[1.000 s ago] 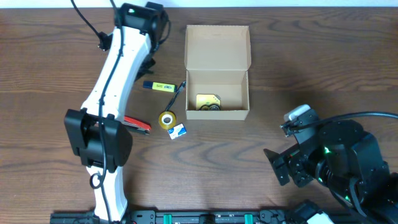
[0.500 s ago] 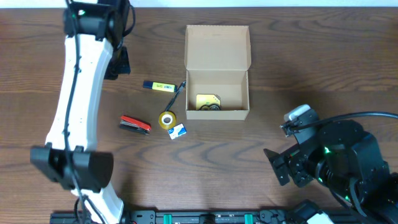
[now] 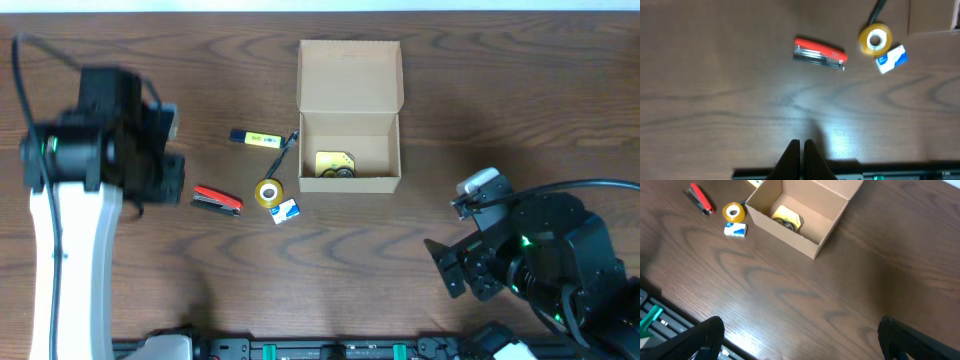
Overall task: Pack container
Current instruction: 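Move the left gripper down over the red stapler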
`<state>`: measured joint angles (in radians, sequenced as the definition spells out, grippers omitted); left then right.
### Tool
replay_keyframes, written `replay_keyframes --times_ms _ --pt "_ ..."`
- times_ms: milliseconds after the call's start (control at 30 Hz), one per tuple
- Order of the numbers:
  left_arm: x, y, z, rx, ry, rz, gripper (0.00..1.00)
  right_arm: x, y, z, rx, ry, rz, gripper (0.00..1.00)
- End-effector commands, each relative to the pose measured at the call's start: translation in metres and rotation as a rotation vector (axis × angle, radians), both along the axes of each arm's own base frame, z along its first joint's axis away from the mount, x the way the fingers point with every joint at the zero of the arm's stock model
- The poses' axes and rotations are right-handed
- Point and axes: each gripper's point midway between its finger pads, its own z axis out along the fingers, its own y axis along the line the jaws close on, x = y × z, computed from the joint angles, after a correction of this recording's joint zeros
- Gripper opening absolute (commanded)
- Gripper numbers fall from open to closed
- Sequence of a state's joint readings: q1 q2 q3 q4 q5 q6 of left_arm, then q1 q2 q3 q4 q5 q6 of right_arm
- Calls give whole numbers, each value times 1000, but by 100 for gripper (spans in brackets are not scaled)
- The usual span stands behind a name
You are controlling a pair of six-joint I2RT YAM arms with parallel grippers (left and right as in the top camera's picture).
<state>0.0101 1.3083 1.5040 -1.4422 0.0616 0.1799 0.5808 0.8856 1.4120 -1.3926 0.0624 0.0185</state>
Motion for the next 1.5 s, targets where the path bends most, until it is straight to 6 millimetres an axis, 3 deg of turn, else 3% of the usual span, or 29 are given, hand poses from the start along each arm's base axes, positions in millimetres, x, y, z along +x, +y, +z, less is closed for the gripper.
replay_keyframes --times_ms 0,133,333,433,533,733,833,900,933,1067,1167,1233,1467 --pt "-20 -3 -18 -42 24 61 6 1 -3 0 9 4 -26 99" --pt "-27 -8 -56 -105 105 249 6 1 -3 0 8 3 -27 99" --pt "-15 -18 -105 -206 129 477 6 1 -3 0 8 3 -27 99" --pt "-7 -18 -120 -221 121 542 45 1 -3 0 8 3 -27 99" --pt "6 -18 -136 -243 106 626 49 1 -3 0 8 3 -27 99" --pt "34 -17 -157 -305 100 918 52 1 -3 0 9 4 -26 99" --pt "39 -16 -171 -304 129 980 52 1 -3 0 9 4 -26 99" --pt "40 -16 -179 -298 154 1019 59 1 -3 0 9 4 -26 99" --pt "40 -17 -184 -294 167 1032 65 1 -3 0 9 4 -26 99" --pt "42 -18 -199 -278 201 1033 68 1 -3 0 9 4 -26 99" --pt "48 -22 -206 -281 197 1045 90 1 -3 0 9 4 -26 99" --pt "52 -26 -208 -289 188 1053 94 1 -3 0 9 4 -26 99" --pt "69 -40 -211 -335 151 1005 95 1 -3 0 9 4 -26 99"
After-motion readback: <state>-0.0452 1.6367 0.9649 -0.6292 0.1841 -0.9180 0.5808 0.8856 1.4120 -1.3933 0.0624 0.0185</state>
